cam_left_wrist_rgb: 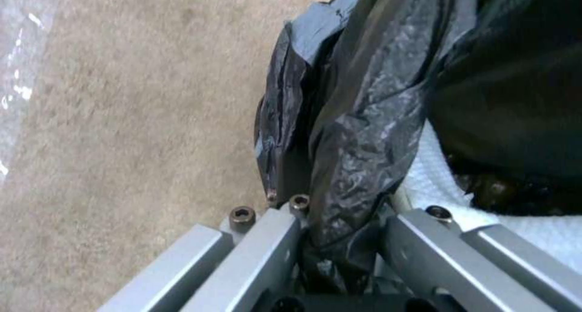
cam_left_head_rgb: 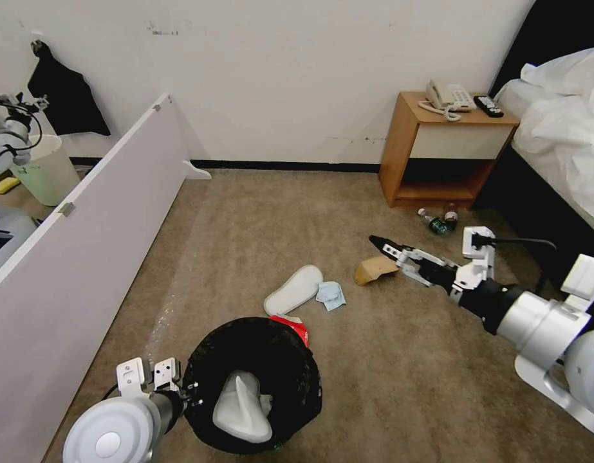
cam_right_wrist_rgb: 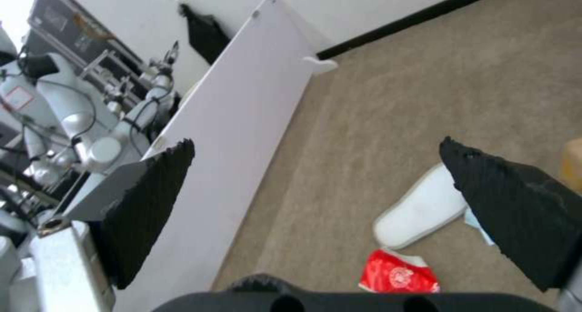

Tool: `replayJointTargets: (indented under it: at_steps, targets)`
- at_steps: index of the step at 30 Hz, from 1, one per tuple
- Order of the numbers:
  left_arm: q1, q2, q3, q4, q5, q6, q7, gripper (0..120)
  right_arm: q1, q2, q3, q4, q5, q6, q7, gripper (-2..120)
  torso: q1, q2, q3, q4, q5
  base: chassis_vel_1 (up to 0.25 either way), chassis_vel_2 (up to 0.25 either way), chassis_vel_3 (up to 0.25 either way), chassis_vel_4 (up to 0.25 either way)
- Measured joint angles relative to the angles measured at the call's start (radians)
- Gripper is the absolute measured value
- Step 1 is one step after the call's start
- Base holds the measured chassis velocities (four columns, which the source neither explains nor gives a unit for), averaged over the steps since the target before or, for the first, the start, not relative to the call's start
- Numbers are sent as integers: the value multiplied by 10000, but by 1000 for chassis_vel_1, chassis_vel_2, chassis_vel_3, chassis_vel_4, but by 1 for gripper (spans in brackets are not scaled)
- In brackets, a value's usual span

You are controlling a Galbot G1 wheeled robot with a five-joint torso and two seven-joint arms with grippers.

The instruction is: Pick up the trash bin, then pick up the garbage from the floor and place it into the trash bin.

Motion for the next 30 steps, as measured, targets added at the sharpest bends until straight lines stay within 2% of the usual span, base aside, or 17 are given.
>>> replayJointTargets:
  at_steps: [10, 16, 20, 26, 30]
  targets:
    - [-135, 62, 18, 131, -370, -28, -371, 0, -615, 123, 986, 8, -61, 75, -290, 100, 0, 0, 0, 2, 1, 0, 0, 0, 0]
    - [-435, 157, -194, 249, -1164, -169, -716, 0, -1556, 118, 1789, 31, -538, 135, -356, 100, 0, 2, 0, 1, 0, 0, 0, 0, 0]
    - [-652, 106, -283, 379, -1685, -214, -799, 0, -2250, 442, 2093, -56, -1214, 145, -357, 100, 0, 2, 0, 0, 0, 0, 0, 0, 0]
    - [-846, -68, -424, 438, -1855, -251, -697, 0, -2630, 1194, 1730, -513, -2578, -48, -270, 100, 0, 2, 0, -2, 2, 0, 0, 0, 0]
    - [-873, -130, -469, 464, -1839, -254, -684, 0, -2659, 1380, 1566, -663, -2932, -144, -253, 100, 0, 3, 0, -2, 3, 0, 0, 0, 0]
